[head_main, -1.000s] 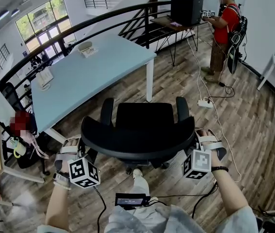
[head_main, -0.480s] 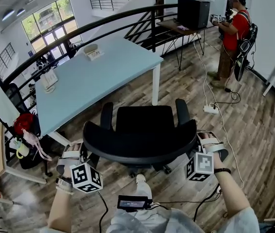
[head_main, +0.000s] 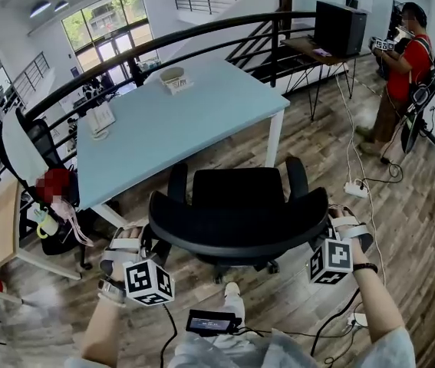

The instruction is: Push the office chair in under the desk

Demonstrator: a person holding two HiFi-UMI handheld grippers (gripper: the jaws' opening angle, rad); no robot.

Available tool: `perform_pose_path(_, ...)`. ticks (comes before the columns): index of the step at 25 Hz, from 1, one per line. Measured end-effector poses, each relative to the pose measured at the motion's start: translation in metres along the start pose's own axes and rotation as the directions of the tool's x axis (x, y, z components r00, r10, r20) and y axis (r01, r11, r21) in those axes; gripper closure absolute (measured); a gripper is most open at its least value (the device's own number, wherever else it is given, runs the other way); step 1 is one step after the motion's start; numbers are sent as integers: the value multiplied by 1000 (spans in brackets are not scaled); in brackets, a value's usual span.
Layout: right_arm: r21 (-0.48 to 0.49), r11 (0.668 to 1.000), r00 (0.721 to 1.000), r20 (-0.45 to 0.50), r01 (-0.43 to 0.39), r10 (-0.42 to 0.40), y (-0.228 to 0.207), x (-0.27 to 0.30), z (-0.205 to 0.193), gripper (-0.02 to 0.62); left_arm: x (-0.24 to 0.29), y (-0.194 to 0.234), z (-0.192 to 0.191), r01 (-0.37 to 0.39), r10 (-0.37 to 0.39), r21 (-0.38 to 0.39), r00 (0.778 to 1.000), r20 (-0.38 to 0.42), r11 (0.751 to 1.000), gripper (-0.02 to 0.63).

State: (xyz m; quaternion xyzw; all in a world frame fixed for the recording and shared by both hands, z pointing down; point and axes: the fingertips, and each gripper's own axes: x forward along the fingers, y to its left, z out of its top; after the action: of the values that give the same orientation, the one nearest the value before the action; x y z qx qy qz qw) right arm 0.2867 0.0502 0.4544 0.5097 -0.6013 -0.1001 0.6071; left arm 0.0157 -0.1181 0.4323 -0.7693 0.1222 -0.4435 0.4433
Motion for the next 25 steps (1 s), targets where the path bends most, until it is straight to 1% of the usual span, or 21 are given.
perform_pose_path(5,-26,1000,1000,29,-8,8,-17,30,10,431,17,12,-13,-13,13,-17,1000,-24,1000,413)
perform_pose_path(13,-59,998,998,65,-19,23,-54,75,17,431,47,37,-22,-25,22,-40,998,-62,999,413)
perform_pose_path(25,-107,994,992,120,-30,43,-104,144,42,431,91,77,-49,-43,35,-67,993,-114,997,413)
